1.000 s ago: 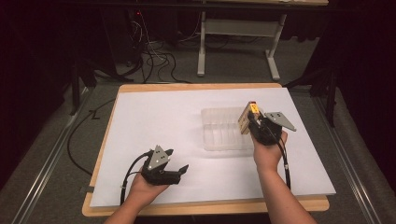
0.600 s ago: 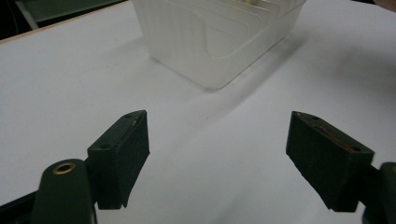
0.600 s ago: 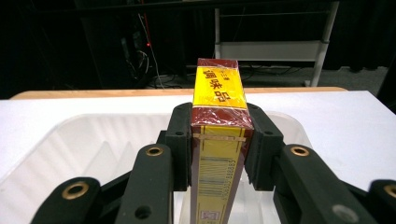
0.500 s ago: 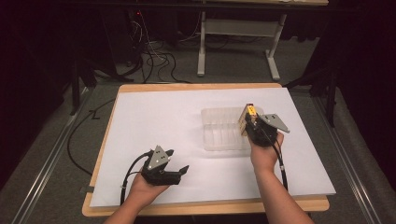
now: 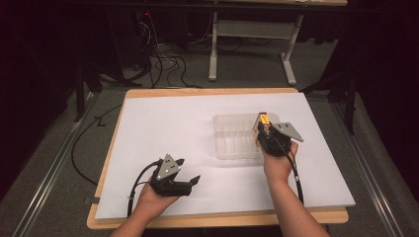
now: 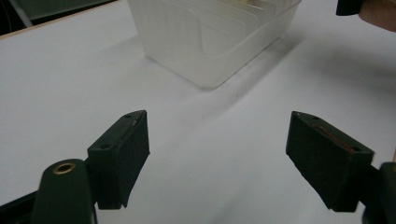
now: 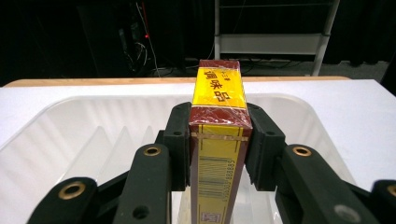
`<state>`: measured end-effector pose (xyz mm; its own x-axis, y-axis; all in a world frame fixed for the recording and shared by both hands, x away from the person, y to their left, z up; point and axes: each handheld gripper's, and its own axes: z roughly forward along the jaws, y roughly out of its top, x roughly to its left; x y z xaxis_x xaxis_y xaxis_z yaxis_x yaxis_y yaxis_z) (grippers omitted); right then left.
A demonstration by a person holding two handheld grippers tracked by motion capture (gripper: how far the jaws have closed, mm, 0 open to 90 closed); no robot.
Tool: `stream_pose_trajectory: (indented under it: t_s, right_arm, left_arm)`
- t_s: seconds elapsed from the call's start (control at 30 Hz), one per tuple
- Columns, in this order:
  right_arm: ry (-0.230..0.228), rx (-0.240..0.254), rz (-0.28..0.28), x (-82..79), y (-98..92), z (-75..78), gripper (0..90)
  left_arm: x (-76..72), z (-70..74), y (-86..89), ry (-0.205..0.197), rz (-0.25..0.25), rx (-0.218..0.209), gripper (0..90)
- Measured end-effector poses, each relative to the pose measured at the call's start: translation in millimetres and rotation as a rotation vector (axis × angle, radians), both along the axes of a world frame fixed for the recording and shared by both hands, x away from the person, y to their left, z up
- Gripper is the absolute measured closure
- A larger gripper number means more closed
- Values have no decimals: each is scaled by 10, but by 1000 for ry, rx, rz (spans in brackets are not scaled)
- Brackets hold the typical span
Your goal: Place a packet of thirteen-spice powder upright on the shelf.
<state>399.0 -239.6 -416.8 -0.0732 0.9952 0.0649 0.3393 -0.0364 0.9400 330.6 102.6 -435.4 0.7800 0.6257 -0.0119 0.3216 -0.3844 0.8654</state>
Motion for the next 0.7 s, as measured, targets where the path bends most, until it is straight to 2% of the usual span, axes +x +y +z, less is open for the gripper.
stream_pose_trajectory:
  t_s: [0.27,0.7]
  right_arm:
    - [12,-11,4,13,21,-119,660]
    - [28,-5,34,30,2,-137,597]
  left_arm:
    - [-1,0,3,1,1,-2,220]
    - [-1,8,7,-2,0,-5,220]
